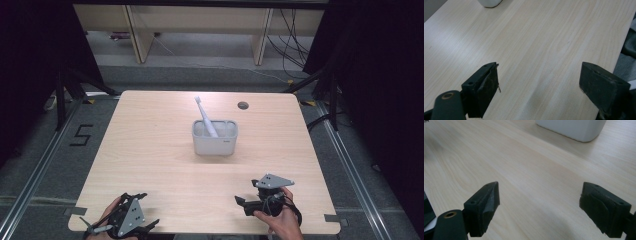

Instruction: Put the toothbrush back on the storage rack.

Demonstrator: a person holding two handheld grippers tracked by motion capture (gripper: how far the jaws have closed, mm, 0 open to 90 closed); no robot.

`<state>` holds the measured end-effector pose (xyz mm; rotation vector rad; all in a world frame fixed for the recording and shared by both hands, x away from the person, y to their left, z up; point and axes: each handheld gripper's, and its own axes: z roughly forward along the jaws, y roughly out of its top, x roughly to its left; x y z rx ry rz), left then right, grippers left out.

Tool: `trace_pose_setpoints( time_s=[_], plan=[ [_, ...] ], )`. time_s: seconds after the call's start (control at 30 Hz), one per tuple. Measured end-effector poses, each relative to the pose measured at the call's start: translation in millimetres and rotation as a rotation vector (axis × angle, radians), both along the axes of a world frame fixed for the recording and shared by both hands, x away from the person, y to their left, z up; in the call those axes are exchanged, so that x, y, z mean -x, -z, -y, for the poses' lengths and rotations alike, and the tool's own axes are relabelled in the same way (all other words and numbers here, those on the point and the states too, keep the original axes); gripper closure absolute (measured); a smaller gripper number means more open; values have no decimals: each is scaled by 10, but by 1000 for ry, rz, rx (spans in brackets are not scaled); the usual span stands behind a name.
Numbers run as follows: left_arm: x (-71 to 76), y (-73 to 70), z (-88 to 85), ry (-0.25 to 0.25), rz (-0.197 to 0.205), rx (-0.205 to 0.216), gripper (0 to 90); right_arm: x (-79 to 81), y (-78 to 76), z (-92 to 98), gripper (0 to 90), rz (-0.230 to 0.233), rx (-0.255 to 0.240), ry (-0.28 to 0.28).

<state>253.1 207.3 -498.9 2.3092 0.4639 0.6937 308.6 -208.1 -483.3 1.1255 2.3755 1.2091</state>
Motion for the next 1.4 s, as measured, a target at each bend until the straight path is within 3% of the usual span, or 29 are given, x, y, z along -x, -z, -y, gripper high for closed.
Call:
trace_pose_setpoints(
  time_s=[0.13, 0.17, 0.23, 0.47, 0.53, 0.63, 0.73, 0.87, 0.9, 1.0, 1.03, 1.17, 1.4],
  plan=[
    [2, 0, -8, -6, 1, -2, 152, 44, 11, 13, 169, -6, 12, 4],
    [5, -6, -9, -6, -3, -7, 152, 37, 17, 25, 169, 18, 18, -11],
    [8, -12, -9, -5, -4, -10, 153, 90, 20, 31, 169, -2, 19, -2],
    [11, -8, -9, -7, -7, -14, 153, 159, 40, 65, 169, 7, 43, -15],
    [10, -1, -8, -7, -5, -6, 153, 193, 55, 75, 167, -23, 54, -4],
    [12, -8, -10, -7, -6, -12, 153, 216, 62, 112, 167, -9, 76, -20],
    [14, 2, -5, -7, 6, 3, 153, 251, 56, 120, 167, -29, 66, -1],
    [17, 1, -2, -10, 5, 5, 153, 271, 66, 164, 167, -23, 71, -14],
    [20, 3, -3, -10, 5, 9, 153, 291, 65, 189, 167, -4, 75, -1],
    [21, 5, -1, -6, 5, 8, 153, 311, 61, 200, 167, -15, 69, 2],
    [20, -13, -7, -3, -2, -23, 153, 316, 60, 207, 167, -15, 75, 2],
    [20, -1, -2, -3, 11, -12, 153, 329, 75, 217, 167, 0, 71, -4],
    [22, -1, -2, -3, 4, 0, 153, 361, 69, 219, 168, -26, 60, 20]
  ],
)
